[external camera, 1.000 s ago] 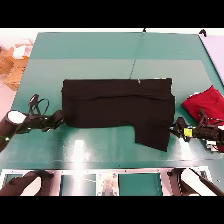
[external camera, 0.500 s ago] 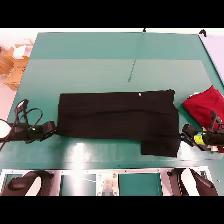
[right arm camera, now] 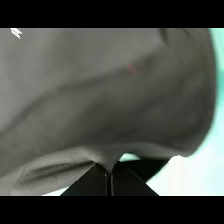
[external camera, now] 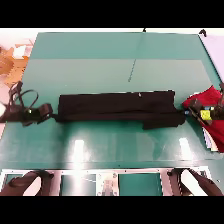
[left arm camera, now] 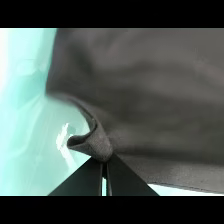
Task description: Fold the shirts.
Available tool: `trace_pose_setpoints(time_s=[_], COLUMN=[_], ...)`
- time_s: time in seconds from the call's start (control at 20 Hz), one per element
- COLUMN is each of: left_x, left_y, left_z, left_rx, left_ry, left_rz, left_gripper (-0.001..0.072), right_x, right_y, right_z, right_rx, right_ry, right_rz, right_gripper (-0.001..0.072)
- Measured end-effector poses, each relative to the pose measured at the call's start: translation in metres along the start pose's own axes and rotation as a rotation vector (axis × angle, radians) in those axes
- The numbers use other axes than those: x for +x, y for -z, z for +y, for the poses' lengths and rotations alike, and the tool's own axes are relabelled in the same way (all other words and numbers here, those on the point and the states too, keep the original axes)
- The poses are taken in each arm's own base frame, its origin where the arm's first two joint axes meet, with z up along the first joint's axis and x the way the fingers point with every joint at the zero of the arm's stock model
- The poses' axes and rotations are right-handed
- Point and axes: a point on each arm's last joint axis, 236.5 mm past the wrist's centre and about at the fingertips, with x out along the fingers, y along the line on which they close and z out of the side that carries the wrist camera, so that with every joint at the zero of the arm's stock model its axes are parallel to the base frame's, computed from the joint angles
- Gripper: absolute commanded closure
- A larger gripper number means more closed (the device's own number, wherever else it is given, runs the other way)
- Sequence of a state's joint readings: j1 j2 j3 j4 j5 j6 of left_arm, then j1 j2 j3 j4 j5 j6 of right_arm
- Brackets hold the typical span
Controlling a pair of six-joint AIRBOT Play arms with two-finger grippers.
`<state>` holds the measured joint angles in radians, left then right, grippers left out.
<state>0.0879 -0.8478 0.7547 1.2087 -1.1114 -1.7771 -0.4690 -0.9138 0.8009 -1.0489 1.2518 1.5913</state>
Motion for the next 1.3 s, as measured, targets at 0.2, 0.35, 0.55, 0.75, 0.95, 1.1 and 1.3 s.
trace_pose_setpoints(time_s=[0.2, 0.35, 0.55, 0.75, 0.95, 1.1, 1.3], left_x=[0.028, 0.066, 0.116, 0.121, 0.098, 0.086, 0.079], left_y=[-0.055, -0.09, -0.124, -0.158, -0.189, -0.192, -0.187], left_z=[-0.025, -0.038, -0.043, -0.044, -0.029, -0.016, -0.014], left_rx=[-0.007, -0.025, -0.055, -0.061, -0.082, -0.1, -0.106], left_ry=[0.06, 0.093, 0.114, 0.127, 0.127, 0.121, 0.139], left_rz=[-0.013, -0.004, -0.004, -0.067, -0.098, -0.068, -0.027], left_gripper=[0.0684, 0.0683, 0.0453, 0.0051, 0.0051, 0.0076, 0.0682], right_x=[0.027, 0.062, 0.11, 0.109, 0.081, 0.075, 0.094], right_y=[-0.043, -0.073, -0.111, -0.15, -0.162, -0.147, -0.115], right_z=[0.024, 0.035, 0.038, 0.041, 0.02, -0.006, -0.028], right_rx=[-0.027, -0.018, 0.015, -0.022, -0.093, -0.123, -0.159], right_ry=[-0.027, -0.04, -0.053, -0.078, -0.09, -0.095, -0.131], right_rz=[0.007, 0.023, 0.029, 0.0, 0.042, 0.121, 0.247], right_gripper=[0.0696, 0.0696, 0.0347, 0.0294, 0.0112, 0.0111, 0.0103])
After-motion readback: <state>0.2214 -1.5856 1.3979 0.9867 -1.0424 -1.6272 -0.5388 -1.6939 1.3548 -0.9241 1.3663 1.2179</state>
